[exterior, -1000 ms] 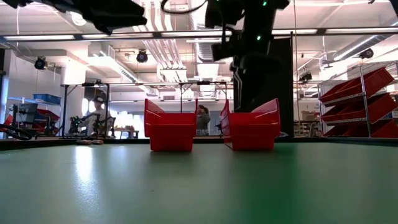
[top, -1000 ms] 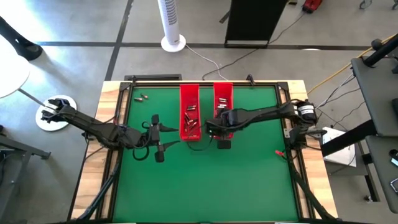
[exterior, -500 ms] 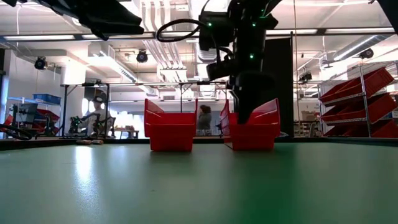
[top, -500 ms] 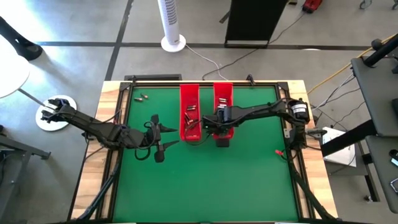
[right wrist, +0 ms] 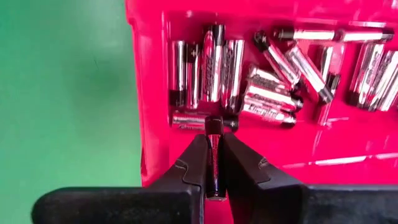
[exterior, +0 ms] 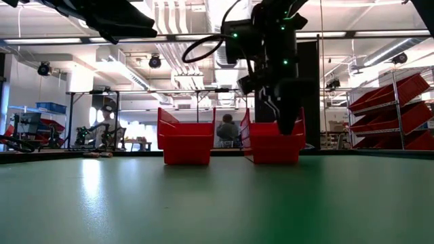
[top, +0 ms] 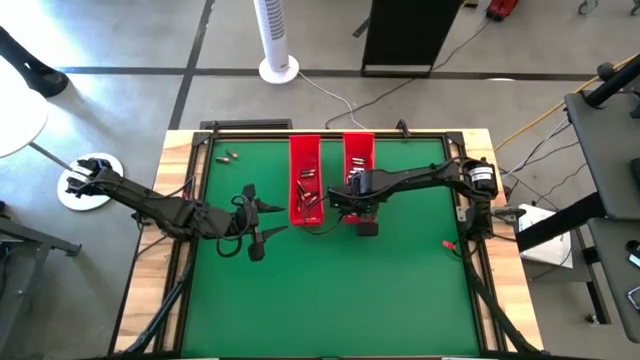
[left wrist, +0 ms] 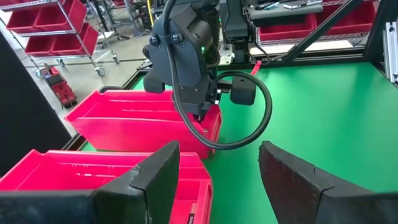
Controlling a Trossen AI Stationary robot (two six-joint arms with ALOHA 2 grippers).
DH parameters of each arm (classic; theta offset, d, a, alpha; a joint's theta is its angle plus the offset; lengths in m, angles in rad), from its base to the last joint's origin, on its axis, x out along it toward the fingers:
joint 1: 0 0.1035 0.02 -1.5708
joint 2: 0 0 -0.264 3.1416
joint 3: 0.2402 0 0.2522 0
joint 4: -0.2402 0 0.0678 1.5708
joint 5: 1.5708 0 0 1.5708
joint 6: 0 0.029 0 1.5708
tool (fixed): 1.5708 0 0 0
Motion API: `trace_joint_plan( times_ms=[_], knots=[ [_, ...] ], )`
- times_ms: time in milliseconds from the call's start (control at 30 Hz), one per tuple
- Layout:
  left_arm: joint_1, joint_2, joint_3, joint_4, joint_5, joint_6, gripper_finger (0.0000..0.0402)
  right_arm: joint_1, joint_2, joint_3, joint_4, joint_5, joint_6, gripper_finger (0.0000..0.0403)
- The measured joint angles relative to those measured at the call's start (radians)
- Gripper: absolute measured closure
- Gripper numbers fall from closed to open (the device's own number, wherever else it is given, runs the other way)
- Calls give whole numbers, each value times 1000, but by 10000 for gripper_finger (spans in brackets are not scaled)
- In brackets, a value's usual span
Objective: Sort batteries
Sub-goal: Put the silver battery into the right red bin
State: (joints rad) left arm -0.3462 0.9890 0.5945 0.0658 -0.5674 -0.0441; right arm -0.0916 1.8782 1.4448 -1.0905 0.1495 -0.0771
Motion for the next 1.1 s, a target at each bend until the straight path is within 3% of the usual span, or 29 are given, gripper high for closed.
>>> trace_joint_plan(
  times_ms=[433, 700, 1100],
  knots=[
    [0, 0, 0, 0, 0, 0, 203, -1, 0, 0, -82, 0, 39, 374],
    [0, 0, 0, 0, 0, 1, 203, -4, 0, 0, 48, 0, 25, 374],
    [0, 0, 0, 0, 0, 0, 203, -7, 0, 0, 108, -2, 2, 374]
  ],
)
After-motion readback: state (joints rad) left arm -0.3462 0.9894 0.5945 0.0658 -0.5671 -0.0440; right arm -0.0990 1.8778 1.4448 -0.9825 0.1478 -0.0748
